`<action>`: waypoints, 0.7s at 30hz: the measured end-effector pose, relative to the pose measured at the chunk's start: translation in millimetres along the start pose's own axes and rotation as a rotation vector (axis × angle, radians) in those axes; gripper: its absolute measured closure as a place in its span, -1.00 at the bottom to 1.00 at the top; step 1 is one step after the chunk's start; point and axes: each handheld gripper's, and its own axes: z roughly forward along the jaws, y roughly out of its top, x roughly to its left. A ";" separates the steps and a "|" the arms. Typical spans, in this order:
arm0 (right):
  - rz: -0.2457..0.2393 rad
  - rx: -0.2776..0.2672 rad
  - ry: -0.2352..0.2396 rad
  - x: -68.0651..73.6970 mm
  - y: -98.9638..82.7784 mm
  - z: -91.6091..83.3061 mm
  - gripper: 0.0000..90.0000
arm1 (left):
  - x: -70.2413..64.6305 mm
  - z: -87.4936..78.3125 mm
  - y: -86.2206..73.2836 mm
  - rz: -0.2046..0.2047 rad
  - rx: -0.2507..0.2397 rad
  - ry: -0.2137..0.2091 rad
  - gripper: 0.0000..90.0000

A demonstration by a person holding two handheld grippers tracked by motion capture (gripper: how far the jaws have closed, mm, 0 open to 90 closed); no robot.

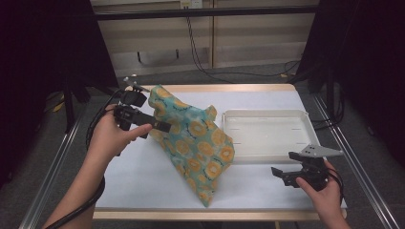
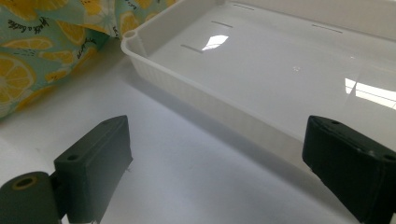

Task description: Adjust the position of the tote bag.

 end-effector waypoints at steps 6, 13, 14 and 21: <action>0.002 -0.004 0.004 1.1 0.5 -0.4 -0.82 | -2.7 -10.1 21.4 -0.057 -0.009 -0.001 -0.79; 0.009 0.001 0.010 0.7 0.0 0.2 -0.82 | -6.4 -14.9 40.5 -0.097 -0.017 0.009 -0.79; 0.008 0.002 0.011 0.9 0.0 0.3 -0.82 | -7.2 -14.1 41.9 -0.111 -0.020 0.010 -0.79; 0.002 0.001 0.013 1.6 -0.1 1.4 -0.82 | -9.1 -8.3 52.1 -0.165 -0.037 0.019 -0.79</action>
